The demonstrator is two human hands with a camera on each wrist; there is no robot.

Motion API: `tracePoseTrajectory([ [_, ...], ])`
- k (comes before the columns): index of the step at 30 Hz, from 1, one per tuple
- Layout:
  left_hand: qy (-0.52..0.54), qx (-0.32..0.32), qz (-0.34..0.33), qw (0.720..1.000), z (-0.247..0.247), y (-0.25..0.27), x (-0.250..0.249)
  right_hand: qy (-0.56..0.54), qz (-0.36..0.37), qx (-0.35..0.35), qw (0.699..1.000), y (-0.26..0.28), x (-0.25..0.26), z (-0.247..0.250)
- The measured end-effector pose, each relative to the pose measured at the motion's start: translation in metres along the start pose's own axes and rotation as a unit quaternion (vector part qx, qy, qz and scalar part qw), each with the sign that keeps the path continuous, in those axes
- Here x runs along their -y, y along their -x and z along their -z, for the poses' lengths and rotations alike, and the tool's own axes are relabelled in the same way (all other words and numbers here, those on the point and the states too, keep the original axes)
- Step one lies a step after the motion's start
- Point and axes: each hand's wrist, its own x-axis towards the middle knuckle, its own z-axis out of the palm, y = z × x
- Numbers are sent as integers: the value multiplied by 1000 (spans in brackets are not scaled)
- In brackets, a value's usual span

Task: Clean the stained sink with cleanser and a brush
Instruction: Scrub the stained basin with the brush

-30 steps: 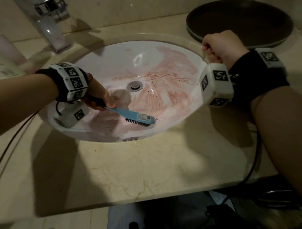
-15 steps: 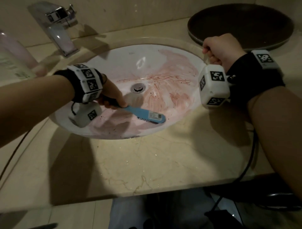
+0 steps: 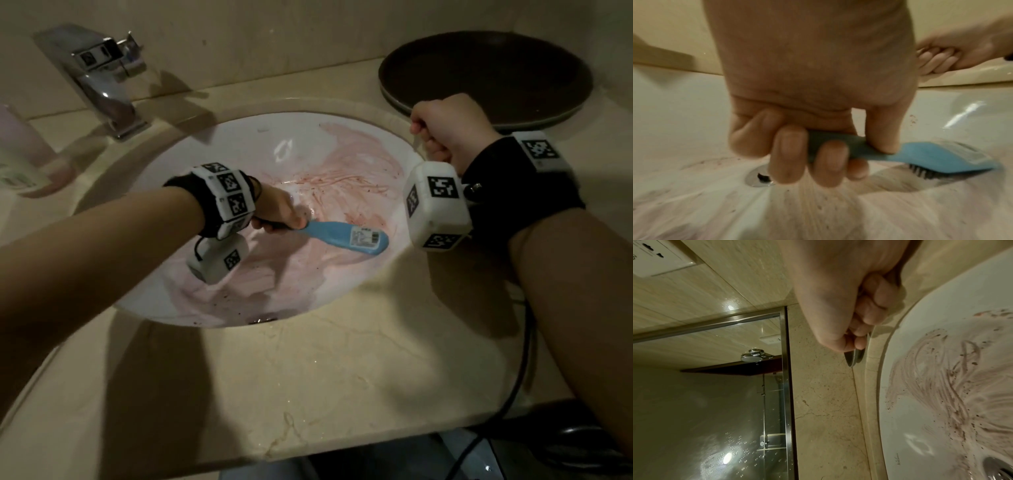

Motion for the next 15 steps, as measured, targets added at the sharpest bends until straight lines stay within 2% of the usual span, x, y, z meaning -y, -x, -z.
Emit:
tracePoseTrajectory([
  [3, -27, -99, 0, 995, 8, -16, -4, -3, 3, -2, 1000, -3, 0, -1],
  [7, -37, -199, 45, 978, 19, -31, 0, 4, -9, 5, 1000, -7, -1, -1],
  [12, -32, -258, 70, 963, 25, -41, 19, 16, -10, 4, 1000, -7, -1, -1],
  [15, -16, -260, 80, 962, 26, -41, 25, 5, 0, 3, 1000, -8, -1, -2],
])
